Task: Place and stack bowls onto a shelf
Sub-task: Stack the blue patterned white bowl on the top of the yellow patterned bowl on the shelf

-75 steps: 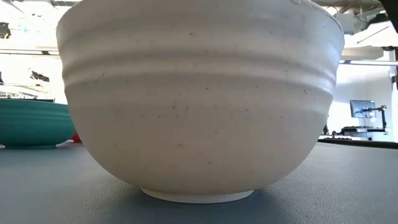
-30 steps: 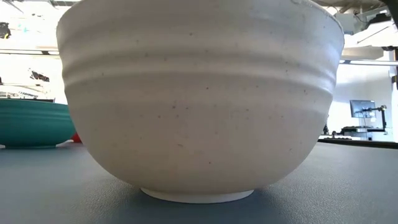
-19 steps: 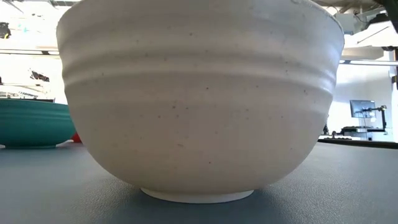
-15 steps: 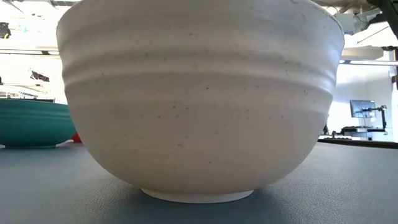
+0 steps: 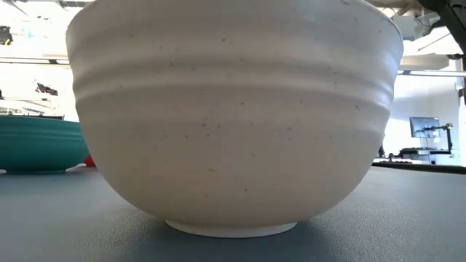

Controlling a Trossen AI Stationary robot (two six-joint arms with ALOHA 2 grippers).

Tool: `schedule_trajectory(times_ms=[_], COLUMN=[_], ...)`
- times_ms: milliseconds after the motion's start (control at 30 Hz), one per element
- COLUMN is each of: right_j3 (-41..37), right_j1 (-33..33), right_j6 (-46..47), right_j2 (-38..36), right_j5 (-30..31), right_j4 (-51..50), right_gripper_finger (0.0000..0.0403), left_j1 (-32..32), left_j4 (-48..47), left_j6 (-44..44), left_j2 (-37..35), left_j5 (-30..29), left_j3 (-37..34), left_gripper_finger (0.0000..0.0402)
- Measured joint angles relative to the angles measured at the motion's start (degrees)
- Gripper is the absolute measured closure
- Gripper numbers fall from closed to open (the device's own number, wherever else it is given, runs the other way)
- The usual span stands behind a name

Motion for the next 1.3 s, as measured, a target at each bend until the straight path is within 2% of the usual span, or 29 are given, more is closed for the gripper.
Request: schedule_trajectory(times_ms=[533,867,1067,1300], right_j3=[0.3,0.3,0.3,0.2], right_j1=[1.2,2.3,2.4,2.4], right_j6=[0.4,-0.6,-0.7,-0.6], right_j2=[-0.2,-0.2,-0.2,-0.4], right_j5=[0.3,1.9,1.9,1.9], right_j4=[-12.9,-12.6,-12.9,-13.3], right_gripper_finger=[0.0267,0.0267,0.0267,0.0267], left_j1=[-0.1,-0.1,0.6,0.4], left_j4=[-1.8,-3.0,-6.6,-5.8], left_j6=[-0.7,-0.8,-3.2,-3.3], left_j2=[0.0,0.4,3.2,3.6], left_j5=[0.5,-1.0,2.2,2.0], left_j3=[0.0,0.1,0.1,0.0], left_gripper_finger=[0.0285,0.0285,0.0285,0.0285])
